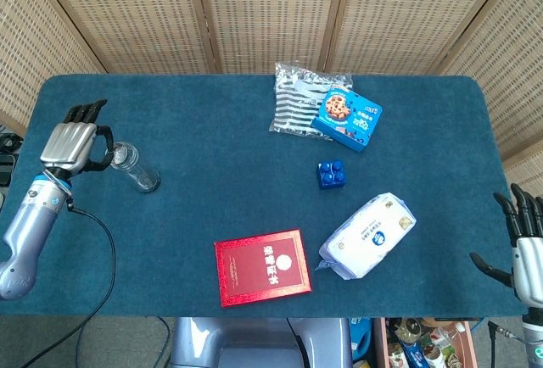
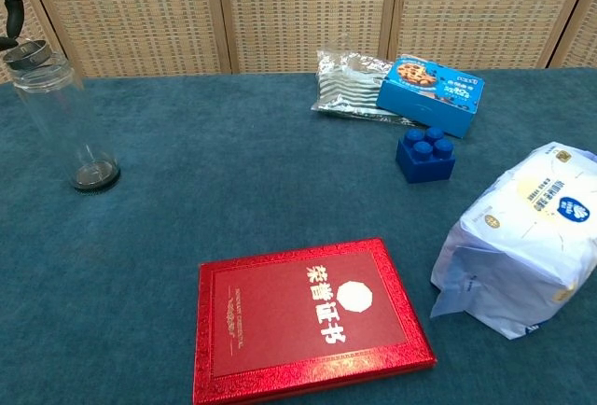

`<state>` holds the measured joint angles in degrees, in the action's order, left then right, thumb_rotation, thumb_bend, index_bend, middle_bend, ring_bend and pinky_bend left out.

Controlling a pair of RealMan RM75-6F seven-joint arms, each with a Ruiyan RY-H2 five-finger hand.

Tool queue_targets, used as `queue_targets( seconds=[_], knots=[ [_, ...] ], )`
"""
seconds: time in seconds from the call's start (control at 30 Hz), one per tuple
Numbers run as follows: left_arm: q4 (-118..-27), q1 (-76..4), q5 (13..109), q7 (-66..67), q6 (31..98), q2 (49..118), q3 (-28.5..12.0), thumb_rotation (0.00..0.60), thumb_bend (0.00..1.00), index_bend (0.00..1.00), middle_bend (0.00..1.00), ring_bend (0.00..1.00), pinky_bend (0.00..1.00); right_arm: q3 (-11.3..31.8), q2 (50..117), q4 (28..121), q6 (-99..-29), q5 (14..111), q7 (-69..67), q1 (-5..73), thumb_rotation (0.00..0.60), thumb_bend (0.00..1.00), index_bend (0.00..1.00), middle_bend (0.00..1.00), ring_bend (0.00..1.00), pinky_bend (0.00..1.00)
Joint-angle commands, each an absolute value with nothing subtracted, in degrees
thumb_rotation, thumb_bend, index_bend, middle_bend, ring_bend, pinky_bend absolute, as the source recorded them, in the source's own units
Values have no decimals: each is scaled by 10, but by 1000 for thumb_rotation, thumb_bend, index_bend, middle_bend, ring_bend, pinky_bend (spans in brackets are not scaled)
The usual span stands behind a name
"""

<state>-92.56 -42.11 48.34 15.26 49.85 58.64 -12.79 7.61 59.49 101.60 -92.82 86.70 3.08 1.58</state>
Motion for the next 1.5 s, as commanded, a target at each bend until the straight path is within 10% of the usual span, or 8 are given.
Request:
queue_targets(
  seconds=[0.03, 0.27, 1.03, 1.5],
  knots=[
    [-936, -427, 468, 161, 486, 575, -123, 600, 535, 301, 0, 0, 0, 76, 595, 1016, -928, 867, 30, 16, 600, 0, 137, 0, 0, 0],
    [-945, -427, 470, 156, 491, 566, -123, 600, 535, 0, 0, 0, 0, 76, 595, 1016, -929, 867, 29, 16, 600, 0, 137, 0, 0, 0],
    [-921, -448, 445, 167, 493, 587, -120, 600, 533, 0, 0, 0, 0, 76, 597, 1015, -926, 864, 34, 17, 600, 0, 137, 0, 0, 0],
    [-920, -447, 441, 162, 497, 587, -117, 600, 292, 0, 0, 0, 0, 76, 596, 1015, -927, 865, 33, 16, 600, 0, 137, 0, 0, 0]
  ],
)
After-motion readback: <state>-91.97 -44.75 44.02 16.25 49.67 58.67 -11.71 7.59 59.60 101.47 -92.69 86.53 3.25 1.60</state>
